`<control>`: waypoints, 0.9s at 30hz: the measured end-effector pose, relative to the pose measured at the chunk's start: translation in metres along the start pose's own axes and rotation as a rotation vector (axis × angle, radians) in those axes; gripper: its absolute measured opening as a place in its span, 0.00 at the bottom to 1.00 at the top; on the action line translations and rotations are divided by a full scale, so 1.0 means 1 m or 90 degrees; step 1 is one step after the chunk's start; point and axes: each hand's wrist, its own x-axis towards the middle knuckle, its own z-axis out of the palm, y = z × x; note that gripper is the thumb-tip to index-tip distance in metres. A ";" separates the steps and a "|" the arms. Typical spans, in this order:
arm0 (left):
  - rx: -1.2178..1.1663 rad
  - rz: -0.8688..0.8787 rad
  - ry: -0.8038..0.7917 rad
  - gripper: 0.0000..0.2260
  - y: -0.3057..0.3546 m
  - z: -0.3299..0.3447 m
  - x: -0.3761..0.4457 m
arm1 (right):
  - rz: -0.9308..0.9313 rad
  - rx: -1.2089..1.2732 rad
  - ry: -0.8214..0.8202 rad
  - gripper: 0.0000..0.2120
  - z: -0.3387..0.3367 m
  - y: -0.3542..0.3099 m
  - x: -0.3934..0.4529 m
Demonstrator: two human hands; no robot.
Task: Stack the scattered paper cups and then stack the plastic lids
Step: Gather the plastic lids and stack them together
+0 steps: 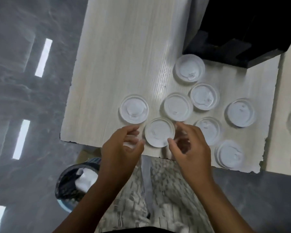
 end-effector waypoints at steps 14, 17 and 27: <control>-0.082 -0.009 0.125 0.09 0.017 -0.012 -0.004 | 0.115 0.200 0.022 0.11 0.005 -0.029 -0.001; -0.098 -0.003 0.157 0.10 0.022 -0.022 0.006 | 0.129 0.265 0.012 0.10 0.009 -0.048 0.017; -0.090 -0.050 0.191 0.09 0.002 -0.026 0.055 | 0.118 0.243 0.024 0.07 0.055 -0.054 0.057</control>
